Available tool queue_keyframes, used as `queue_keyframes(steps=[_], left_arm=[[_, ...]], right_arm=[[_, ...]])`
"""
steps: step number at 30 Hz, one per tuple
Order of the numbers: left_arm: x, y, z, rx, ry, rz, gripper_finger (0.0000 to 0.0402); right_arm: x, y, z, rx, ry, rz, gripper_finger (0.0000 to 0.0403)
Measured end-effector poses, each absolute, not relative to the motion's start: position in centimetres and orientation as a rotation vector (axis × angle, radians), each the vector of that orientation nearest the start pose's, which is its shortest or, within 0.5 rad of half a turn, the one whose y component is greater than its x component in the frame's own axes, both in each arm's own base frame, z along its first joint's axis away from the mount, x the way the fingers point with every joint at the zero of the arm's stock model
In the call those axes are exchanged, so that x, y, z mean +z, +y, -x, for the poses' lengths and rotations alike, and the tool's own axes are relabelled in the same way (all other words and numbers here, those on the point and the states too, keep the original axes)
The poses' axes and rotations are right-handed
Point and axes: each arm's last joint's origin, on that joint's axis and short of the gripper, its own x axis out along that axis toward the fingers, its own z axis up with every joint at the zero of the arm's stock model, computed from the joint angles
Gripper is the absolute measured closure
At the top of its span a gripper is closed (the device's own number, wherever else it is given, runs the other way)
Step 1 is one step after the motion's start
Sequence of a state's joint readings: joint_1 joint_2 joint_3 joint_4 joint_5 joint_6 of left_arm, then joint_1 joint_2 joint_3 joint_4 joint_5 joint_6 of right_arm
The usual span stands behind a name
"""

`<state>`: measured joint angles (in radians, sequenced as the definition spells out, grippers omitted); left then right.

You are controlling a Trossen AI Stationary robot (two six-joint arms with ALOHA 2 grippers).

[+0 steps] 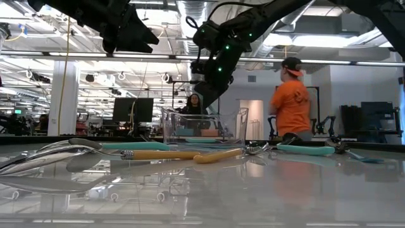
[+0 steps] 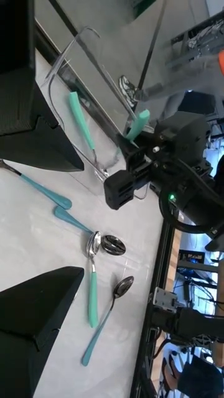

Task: Sort silverware by color (type)
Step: Put the top left blue spoon into the top transparent bin, then put the left blue spoon into the top transparent bin

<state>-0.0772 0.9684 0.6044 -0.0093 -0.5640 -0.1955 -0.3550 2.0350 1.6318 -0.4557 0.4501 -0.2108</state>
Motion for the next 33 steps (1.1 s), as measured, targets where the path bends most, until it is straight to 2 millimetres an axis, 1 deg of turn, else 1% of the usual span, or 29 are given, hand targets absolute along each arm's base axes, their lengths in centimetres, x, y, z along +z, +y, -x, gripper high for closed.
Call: queue_keyframes(steps=[7, 10, 12, 16, 18, 20, 22, 26, 30, 33], left_arm=[[25.6, -0.1, -20.7, 0.513, 0.309, 0.071, 0.0152], [25.6, -0.1, -20.7, 0.514, 0.309, 0.071, 0.0152], [25.6, -0.1, -20.7, 0.513, 0.309, 0.071, 0.0152], [25.6, -0.1, -20.7, 0.505, 0.310, 0.073, 0.0152], [25.6, -0.1, -20.8, 0.480, 0.314, 0.078, 0.0152], [25.6, -0.2, -20.8, 0.448, 0.323, 0.080, 0.0152], [25.4, -0.3, -20.8, 0.426, 0.341, 0.080, 0.0152], [24.8, -0.3, -20.5, 0.433, 0.402, 0.087, 0.0152], [24.1, -0.5, -20.2, 0.369, 0.496, 0.120, 0.0152], [23.3, -0.6, -19.7, 0.340, 0.582, 0.164, 0.0152]], right_arm=[[22.7, -16.7, -41.6, -0.647, 0.960, 0.232, 0.0270], [22.8, -16.6, -41.8, -0.599, 0.953, 0.237, 0.0259], [22.8, -16.5, -41.9, -0.576, 0.941, 0.231, 0.0243], [23.0, -16.4, -42.2, -0.568, 0.907, 0.228, 0.0195], [23.4, -16.2, -42.1, -0.563, 0.906, 0.230, 0.0174], [24.7, -15.6, -42.2, -0.555, 0.890, 0.236, 0.0161], [26.7, -14.8, -42.1, -0.537, 0.878, 0.256, 0.0158], [31.1, -12.9, -41.0, -0.487, 0.901, 0.297, 0.0162], [35.2, -11.0, -39.0, -0.470, 0.910, 0.278, 0.0167], [38.0, -9.3, -36.8, -0.458, 0.908, 0.257, 0.0169]])
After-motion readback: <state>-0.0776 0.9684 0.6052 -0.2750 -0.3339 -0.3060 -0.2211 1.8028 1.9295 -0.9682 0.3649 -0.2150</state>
